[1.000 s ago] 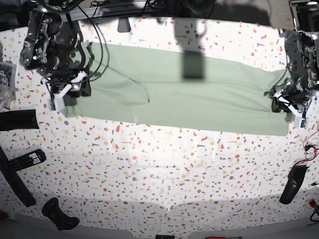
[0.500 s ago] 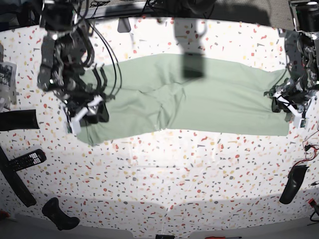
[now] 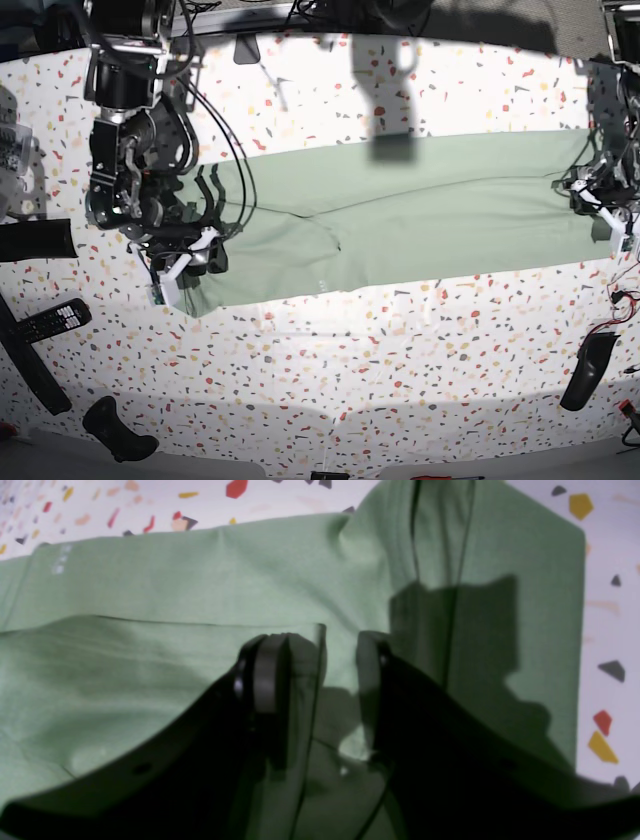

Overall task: Fold the T-shirt properly
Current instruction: 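Release the strip ends and lift both grippers away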

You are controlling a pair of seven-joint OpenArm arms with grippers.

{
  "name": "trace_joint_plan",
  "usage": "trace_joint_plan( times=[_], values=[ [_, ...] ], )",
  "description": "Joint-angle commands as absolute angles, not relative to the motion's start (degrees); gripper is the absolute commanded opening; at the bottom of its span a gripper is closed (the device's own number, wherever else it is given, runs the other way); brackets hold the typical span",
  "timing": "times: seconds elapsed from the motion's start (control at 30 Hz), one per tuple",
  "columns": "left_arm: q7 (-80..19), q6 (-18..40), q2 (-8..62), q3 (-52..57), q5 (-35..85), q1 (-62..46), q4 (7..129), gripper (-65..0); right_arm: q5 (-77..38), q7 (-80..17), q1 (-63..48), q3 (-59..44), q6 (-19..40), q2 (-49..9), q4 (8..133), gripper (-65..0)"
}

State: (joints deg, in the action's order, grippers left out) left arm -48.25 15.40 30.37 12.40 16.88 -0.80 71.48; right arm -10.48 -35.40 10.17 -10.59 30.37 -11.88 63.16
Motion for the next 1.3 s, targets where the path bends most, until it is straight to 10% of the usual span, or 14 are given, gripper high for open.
trace_joint_plan(
  times=[0.0,0.87,1.27],
  values=[
    [-52.23,14.52,31.51,12.34,13.54,-1.74,70.98,-40.4,-7.22,-38.44,10.31,-10.7,28.21,-12.38,63.02,-42.9],
    [-47.44,14.2,33.06,12.32,13.65,-1.65,89.23,-40.2,-7.66,-39.35,6.26,-10.85,27.99,-16.01,63.02,-42.9],
    [-42.92,14.35,33.5,18.09,31.48,-0.82,89.25,-40.2,-13.96,-43.72,6.66,-10.85,28.51,-16.03,71.31,-42.7]
  ],
)
